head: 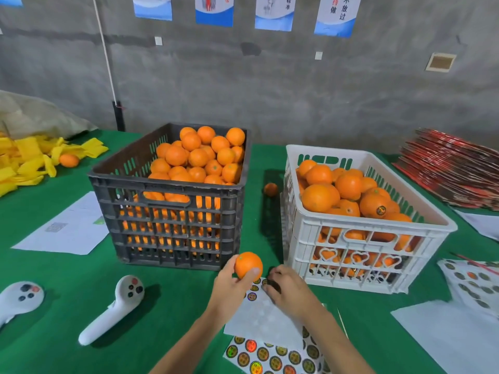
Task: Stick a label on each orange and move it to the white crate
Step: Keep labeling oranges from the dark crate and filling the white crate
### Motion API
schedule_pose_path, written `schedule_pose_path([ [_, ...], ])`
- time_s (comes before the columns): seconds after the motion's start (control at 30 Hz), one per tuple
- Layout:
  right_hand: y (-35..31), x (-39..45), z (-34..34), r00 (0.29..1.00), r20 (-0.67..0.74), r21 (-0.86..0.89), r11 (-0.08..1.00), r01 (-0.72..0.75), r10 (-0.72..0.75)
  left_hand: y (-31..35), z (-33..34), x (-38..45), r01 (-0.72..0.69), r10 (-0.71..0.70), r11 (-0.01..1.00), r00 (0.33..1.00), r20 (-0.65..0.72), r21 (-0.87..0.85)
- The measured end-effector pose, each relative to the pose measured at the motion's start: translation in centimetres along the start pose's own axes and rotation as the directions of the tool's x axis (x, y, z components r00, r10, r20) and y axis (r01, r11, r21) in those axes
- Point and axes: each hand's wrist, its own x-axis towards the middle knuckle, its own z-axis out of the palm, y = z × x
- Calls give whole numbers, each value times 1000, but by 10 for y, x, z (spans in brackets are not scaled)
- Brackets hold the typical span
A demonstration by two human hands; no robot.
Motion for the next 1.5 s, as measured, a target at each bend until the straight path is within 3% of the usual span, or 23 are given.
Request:
schedule_pose_path([
  [0.3,5,11,-8,989,123,-146,984,98,-80,-13,-1,-5,5,-8,992,1000,-16,-127],
  [0.6,8,14,-5,972,134,-369,900,230,-194,-11,-2,-7,-28,22,983,999,-33,-181],
  [0.77,12,4,-5,986,38,-240,956,169,-164,-15,-4,-8,-59,51,979,997,-50,-194],
  [0.9,12,-6,2,979,80,-174,964,201,-189,-16,-5,-6,-45,34,983,997,-69,-176],
  [1.07,11,-9,3,982,30,34,982,186,-187,-18,-5,-5,-42,33,989,997,-68,-143],
  [1.27,-7,-9,-2,942,89,-168,927,335,-324,-16,-7,-6,-19,12,992,998,-57,-124],
  [1.5,-20,0,-4,936,171,-85,941,326,-309,-16,-9,-4,3,-8,994,999,-49,-111],
])
